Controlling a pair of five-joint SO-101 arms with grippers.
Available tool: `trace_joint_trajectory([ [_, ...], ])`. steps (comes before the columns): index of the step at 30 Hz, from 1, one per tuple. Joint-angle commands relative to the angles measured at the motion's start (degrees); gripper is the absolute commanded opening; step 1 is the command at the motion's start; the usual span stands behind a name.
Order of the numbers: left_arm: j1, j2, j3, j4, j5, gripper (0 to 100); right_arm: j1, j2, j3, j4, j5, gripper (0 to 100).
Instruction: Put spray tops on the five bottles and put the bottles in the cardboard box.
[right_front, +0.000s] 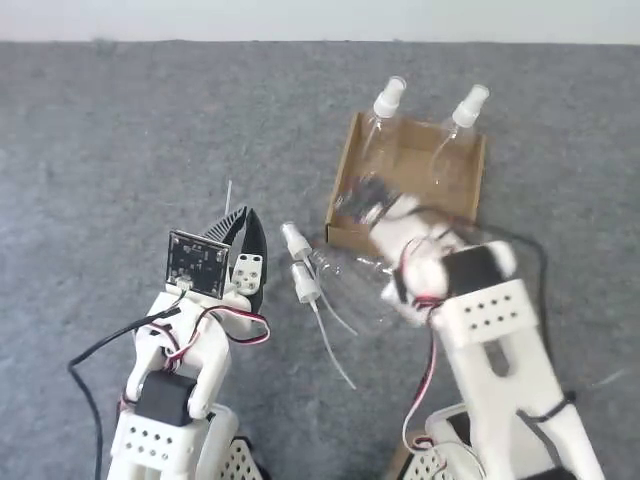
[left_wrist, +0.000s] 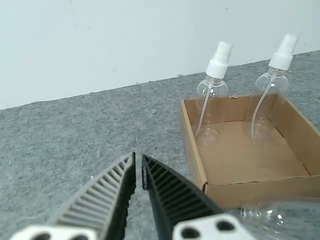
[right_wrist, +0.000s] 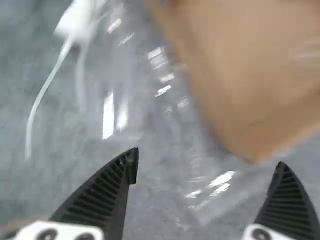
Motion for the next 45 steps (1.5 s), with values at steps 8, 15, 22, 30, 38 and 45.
trace_joint_trajectory([
  [8, 0.0, -0.4, -0.2, -1.7, 0.4, 1, -2.7, 7.6, 8.0, -10.2, 2.6, 34.3],
  [15, 0.0, -0.4, -0.2, -1.6, 0.4, 1, -2.7, 14.5, 8.0, -14.5, 2.6, 30.4],
  [22, 0.0, -0.4, -0.2, -1.6, 0.4, 1, -2.7, 15.4, 8.1, -14.1, 2.5, 26.8],
  [30, 0.0, -0.4, -0.2, -1.6, 0.4, 1, -3.1, 16.0, 10.5, -14.8, 3.0, 26.8],
  [38, 0.0, -0.4, -0.2, -1.6, 0.4, 1, -2.8, 16.0, 14.5, -17.9, 3.1, 26.4],
  [45, 0.0, -0.4, -0.2, -1.6, 0.4, 1, -2.7, 15.8, 17.2, -17.8, 3.1, 26.3],
])
